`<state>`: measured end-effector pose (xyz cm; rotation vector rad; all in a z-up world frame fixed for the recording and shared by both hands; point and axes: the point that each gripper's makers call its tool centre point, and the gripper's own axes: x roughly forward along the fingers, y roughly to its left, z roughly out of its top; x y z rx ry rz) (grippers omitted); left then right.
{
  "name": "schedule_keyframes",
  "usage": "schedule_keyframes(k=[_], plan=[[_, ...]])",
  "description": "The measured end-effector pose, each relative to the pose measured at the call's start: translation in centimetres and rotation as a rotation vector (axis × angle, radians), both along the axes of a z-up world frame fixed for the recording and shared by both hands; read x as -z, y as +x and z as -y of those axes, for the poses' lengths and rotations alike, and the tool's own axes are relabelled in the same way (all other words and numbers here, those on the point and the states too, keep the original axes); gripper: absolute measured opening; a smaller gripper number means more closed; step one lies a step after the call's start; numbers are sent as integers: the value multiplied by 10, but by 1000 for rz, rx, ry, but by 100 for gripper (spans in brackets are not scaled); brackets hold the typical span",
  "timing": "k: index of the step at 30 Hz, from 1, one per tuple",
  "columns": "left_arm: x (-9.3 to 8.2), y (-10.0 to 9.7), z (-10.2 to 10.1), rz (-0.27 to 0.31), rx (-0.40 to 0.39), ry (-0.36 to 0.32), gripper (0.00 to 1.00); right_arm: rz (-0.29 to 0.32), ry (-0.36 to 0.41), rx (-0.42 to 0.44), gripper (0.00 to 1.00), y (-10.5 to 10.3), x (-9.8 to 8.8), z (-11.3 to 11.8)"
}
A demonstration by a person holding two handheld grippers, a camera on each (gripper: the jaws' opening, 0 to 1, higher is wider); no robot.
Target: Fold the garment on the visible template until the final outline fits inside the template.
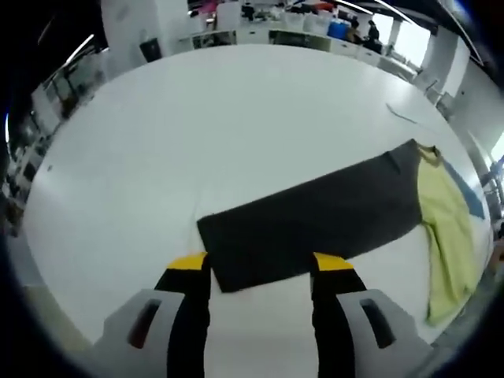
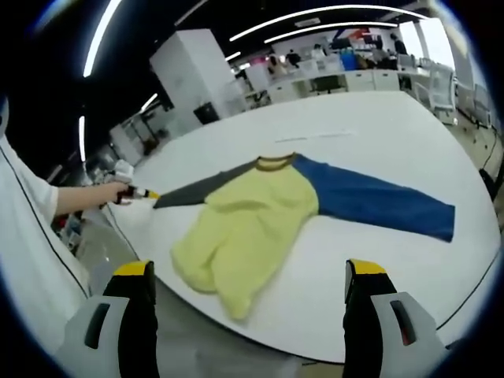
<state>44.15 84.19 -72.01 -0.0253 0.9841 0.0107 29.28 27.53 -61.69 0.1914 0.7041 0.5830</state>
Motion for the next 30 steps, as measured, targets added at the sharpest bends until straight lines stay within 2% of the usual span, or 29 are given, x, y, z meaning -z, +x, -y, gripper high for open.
schedule_keyframes(k=[3, 12, 18, 30], plan=[[-2, -8, 8, -15, 22, -14, 50, 6, 4, -3, 100, -4, -2, 1], [-9, -33, 32, -15, 85, -63, 62, 21, 7, -12, 100, -16, -5, 3], [-17, -51, 45, -8, 125, -92, 67, 30, 7, -16, 100, -24, -7, 6], [-40, -89, 86, 7, 208, -129, 84, 41, -6, -42, 100, -39, -12, 6]])
